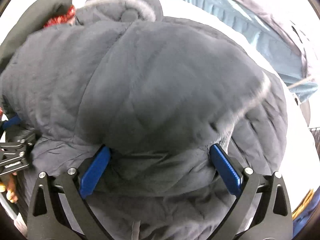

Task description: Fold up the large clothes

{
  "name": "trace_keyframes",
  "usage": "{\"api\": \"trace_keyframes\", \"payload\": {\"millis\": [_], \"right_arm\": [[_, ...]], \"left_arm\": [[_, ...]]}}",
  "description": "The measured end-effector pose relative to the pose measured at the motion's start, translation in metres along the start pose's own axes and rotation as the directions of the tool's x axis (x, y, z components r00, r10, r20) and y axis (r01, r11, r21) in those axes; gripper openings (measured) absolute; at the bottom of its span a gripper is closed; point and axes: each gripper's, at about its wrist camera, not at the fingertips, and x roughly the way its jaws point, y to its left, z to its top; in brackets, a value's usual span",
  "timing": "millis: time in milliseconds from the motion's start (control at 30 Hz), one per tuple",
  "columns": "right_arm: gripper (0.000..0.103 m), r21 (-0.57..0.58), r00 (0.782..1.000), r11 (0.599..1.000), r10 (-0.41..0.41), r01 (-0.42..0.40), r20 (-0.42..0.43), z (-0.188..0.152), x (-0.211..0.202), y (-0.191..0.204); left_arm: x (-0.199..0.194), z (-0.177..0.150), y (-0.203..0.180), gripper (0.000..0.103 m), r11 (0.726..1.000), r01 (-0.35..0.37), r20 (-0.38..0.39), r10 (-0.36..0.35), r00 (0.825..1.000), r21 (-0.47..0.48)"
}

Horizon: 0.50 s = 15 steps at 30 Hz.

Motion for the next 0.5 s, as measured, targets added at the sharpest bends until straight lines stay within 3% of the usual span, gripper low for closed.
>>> {"api": "trace_keyframes", "payload": {"millis": [200, 367, 500], "right_arm": [[0.098, 0.060, 0.995, 0.997, 0.051, -0.056, 0.085, -0.060, -0.038, -0.016], [0.098, 0.123, 0.998, 0.991, 0.054, -0.059, 0.042, -0.126, -0.041, -0.042], [0.098, 0.175, 0.998, 0.983, 0.055, -0.054, -0.003, -0.178, -0.042, -0.065]], "left_arm": [[-0.010, -0.015, 0.007, 0.098, 1.000, -0.006, 0.020, 0.006, 1.000, -0.010], [-0.025, -0.019, -0.002, 0.097, 0.999, -0.030, 0.036, 0.030, 0.999, -0.021], [-0.049, -0.040, -0.011, 0.097, 1.000, -0.026, 0.074, 0.027, 0.997, -0.015]]}}
